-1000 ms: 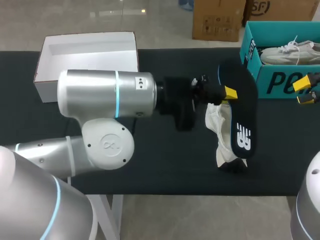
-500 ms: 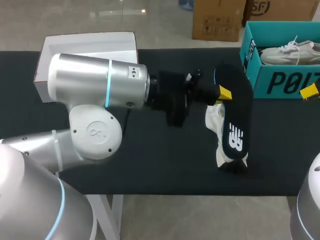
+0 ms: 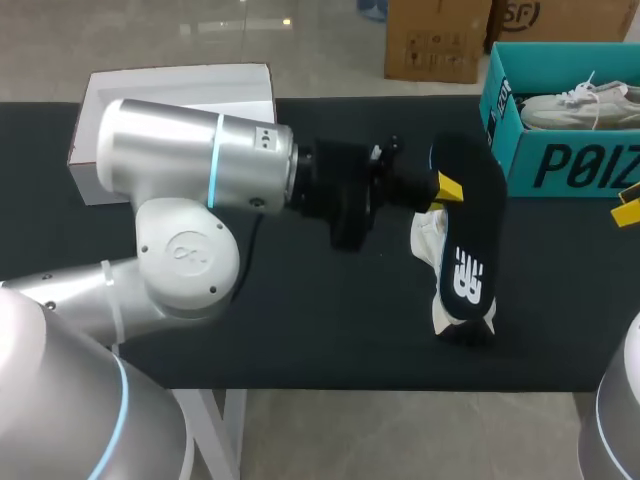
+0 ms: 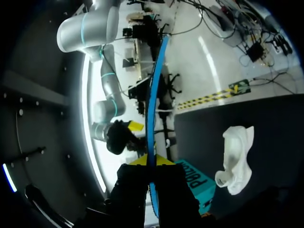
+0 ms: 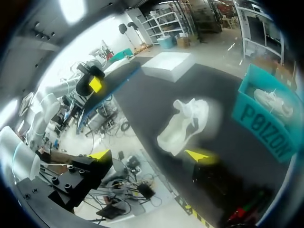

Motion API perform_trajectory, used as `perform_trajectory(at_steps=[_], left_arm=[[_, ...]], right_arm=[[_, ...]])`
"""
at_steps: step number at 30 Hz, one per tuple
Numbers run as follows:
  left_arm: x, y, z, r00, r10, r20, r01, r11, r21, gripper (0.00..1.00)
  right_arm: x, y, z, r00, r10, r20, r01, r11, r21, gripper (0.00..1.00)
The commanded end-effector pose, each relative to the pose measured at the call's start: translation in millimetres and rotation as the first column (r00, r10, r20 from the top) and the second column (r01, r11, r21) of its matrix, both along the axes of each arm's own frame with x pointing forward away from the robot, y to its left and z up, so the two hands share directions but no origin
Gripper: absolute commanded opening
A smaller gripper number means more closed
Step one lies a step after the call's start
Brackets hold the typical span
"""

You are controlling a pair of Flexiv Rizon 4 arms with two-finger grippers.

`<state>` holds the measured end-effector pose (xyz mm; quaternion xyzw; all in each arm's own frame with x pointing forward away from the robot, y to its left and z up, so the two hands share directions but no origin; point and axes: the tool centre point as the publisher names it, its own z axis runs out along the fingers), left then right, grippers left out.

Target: Take the shoe out of the shoebox, open the shoe tongue, remove and reinsert the insole, then place the shoe into the shoebox

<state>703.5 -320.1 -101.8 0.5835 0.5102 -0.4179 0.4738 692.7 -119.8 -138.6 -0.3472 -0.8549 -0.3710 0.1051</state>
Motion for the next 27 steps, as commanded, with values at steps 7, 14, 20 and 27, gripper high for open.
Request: perform_trajectory(at_steps=[7, 14, 20, 27], left_arm=[[-1.7, 2, 0, 1.0, -0.004, 0.003, 0.004, 1.0, 0.003, 0.0], [-3.3, 3, 2, 1.0, -0.008, 0.0, 0.008, 1.0, 0.009, 0.0], [-4.0, 4, 4, 1.0, -0.01, 0.0, 0.01, 1.0, 0.012, 0.0], [-5.8, 4, 3, 1.0, -0.01, -0.012, 0.01, 1.0, 0.022, 0.0]], right_arm=[[-2.4, 2, 2, 1.0, -0.013, 0.011, 0.013, 1.0, -0.017, 1.0], [-4.6, -7, -1, 0.999, -0.043, 0.029, 0.043, 0.999, -0.003, 1.0], [-13.9, -28, -1, 0.996, -0.077, 0.047, 0.078, 0.997, -0.006, 1.0], [-20.8, -32, 5, 0.997, -0.053, 0.063, 0.057, 0.997, -0.056, 1.0]])
